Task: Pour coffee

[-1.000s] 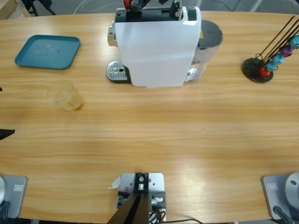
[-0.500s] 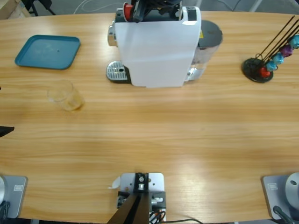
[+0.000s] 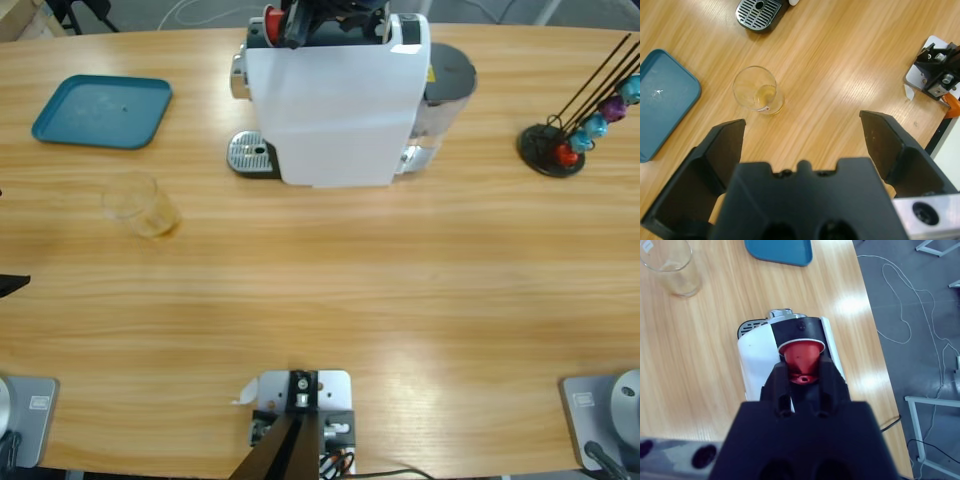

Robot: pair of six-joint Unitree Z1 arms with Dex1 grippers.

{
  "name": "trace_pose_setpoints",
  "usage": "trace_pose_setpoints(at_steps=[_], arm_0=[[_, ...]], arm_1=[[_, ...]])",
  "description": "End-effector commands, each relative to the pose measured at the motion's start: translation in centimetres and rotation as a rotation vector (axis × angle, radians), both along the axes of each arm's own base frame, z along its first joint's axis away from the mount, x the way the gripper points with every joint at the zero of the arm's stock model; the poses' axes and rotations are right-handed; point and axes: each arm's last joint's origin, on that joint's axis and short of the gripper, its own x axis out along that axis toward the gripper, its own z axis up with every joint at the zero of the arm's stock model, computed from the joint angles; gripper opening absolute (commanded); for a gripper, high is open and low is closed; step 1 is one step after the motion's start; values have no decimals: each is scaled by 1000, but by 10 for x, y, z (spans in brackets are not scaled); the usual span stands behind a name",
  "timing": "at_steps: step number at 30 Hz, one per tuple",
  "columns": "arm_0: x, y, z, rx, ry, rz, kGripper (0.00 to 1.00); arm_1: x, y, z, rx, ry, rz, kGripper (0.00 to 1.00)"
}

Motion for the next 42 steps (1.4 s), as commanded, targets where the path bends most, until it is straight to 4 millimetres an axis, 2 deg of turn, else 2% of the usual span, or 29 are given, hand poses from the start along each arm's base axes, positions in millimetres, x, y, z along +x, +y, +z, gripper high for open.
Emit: trace_pose_setpoints(at_steps=[1, 6, 9, 10, 12, 14, 15, 18, 22, 24, 27, 29, 32, 34, 36, 39, 42], arm_0=[[-6, 7, -10, 21, 6, 20, 1000], [-6, 7, -10, 21, 6, 20, 1000], [-5, 7, -10, 20, 4, 21, 1000], [-5, 7, -10, 21, 0, 24, 1000], [-3, 6, -9, 23, -17, 34, 1000], [-2, 6, -7, 20, -29, 40, 1000], [-2, 6, -6, 18, -34, 43, 996], [-2, 6, -3, 6, -39, 48, 991], [-3, 7, 1, -21, -37, 65, 988], [-5, 8, 4, -32, -47, 70, 987], [-7, 11, 6, -50, -52, 80, 983], [-9, 13, 10, -64, -69, 86, 982], [-12, 16, 21, -94, -106, 89, 982], [-10, 14, 21, -86, -100, 85, 988], [-7, 11, 18, -61, -83, 80, 996], [-9, 13, 19, -46, -111, 70, 1000], [-7, 12, 17, -27, -113, 59, 1000]], arm_1=[[7, 2, -15, -31, -12, -69, 943], [-3, 0, 2, 7, -37, -49, 961], [-23, 2, 20, 57, -49, -3, 853], [-34, 3, 27, 84, -46, 5, 768], [-57, 4, 41, 140, 0, -5, 374], [-73, -2, 49, 203, 107, -92, 31], [-80, -8, 51, 211, 125, -132, 0], [-101, -36, 60, 301, 177, -234, 0], [-124, -83, 42, 371, 287, -623, 0], [-136, -102, 33, 437, 345, -695, 0], [-144, -116, 33, 497, 371, -757, 0], [-139, -121, 36, 559, 366, -801, 0], [-103, -125, 48, 704, 314, -880, 0], [-64, -110, 48, 708, 309, -927, 0], [-41, -92, 44, 692, 310, -944, 0], [-24, -78, 33, 674, 300, -985, 0], [-19, -72, 33, 697, 308, -983, 0]])
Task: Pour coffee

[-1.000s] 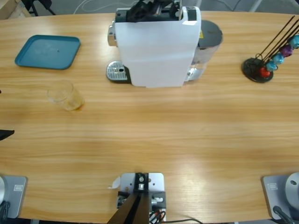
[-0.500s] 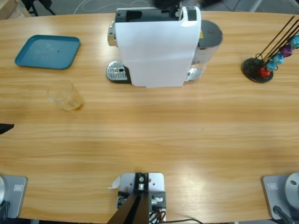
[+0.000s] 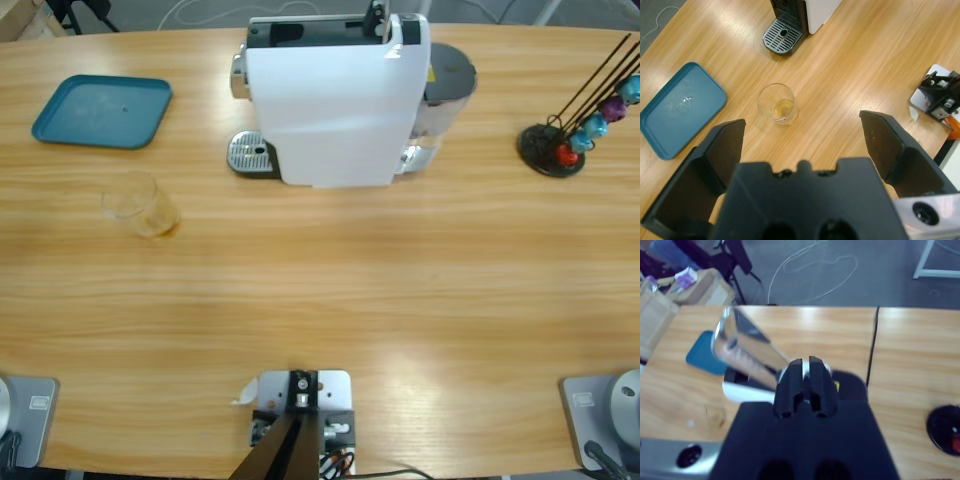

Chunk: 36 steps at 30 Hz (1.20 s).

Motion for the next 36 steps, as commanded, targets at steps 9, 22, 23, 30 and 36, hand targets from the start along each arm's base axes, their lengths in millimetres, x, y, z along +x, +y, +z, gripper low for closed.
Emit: trace_pose_setpoints(at_steps=[9, 22, 23, 30, 36], arm_0=[[5, -3, -8, 64, 0, -7, 1000], [4, -2, -9, 61, 4, -12, 1000], [3, -1, -9, 61, 4, -13, 1000], [3, -1, -8, 61, 1, -15, 1000], [-1, 3, -7, 69, 13, -15, 1000]], arm_1=[[17, 40, -5, 129, 43, -29, 0], [5, 86, -20, 304, 146, -4, 0], [4, 89, -22, 306, 156, -3, 0], [16, 114, -49, 226, 188, 26, 0], [31, 134, -69, 169, 193, 54, 0]])
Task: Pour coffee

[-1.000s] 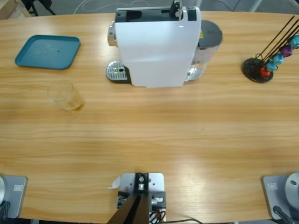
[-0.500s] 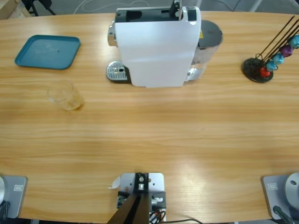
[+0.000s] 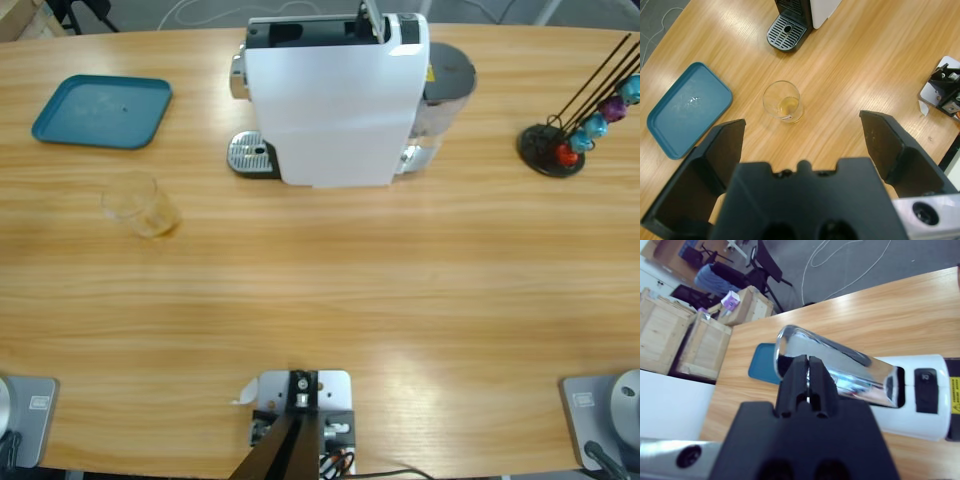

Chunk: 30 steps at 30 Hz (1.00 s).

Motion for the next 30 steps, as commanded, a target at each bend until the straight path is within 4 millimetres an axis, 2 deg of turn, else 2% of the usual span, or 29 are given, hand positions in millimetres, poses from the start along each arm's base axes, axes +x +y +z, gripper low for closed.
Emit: trace_pose_setpoints(at_steps=[1, 9, 17, 25, 30], arm_0=[[-4, 4, -7, 35, 34, -2, 1000], [-5, 5, -7, 38, 37, -3, 1000], [-4, 3, -7, 34, 44, -11, 1000], [-2, 2, -3, 31, 41, -12, 1000], [2, -2, -1, 33, 43, -12, 1000]], arm_1=[[24, 50, -59, -131, 63, 77, 0], [33, 70, -96, -187, 115, 88, 0], [29, 76, -145, -260, 195, 106, 0], [28, 83, -173, -295, 257, 138, 0], [27, 86, -201, -300, 357, 138, 0]])
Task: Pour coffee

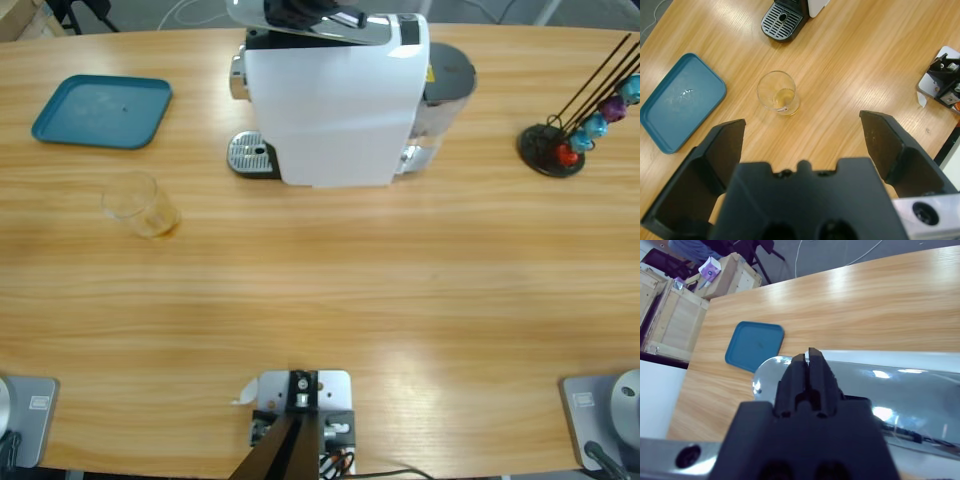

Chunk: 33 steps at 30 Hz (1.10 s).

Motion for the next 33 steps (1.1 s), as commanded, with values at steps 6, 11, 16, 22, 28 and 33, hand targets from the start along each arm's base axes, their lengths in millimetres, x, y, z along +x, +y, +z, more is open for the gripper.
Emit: trace_pose_setpoints(at_steps=[6, 11, 16, 22, 28, 33], arm_0=[[4, -4, 1, 11, 19, -8, 1000], [4, -3, 0, 10, 14, 0, 1000], [4, -3, 0, 2, 7, 7, 1000], [6, -5, -9, -34, 18, 46, 1000], [15, -5, -25, 0, -12, 171, 1000], [21, -4, -39, 20, 5, 319, 1000]], arm_1=[[-1, 24, -137, -221, 309, 30, 0], [0, 21, -143, -246, 329, 22, 0], [0, 14, -153, -271, 352, 8, 0], [-6, 0, -85, -294, 121, 150, 40], [-41, -47, 74, -249, -272, 310, 1000], [-90, -103, 151, -176, -424, 439, 1000]])
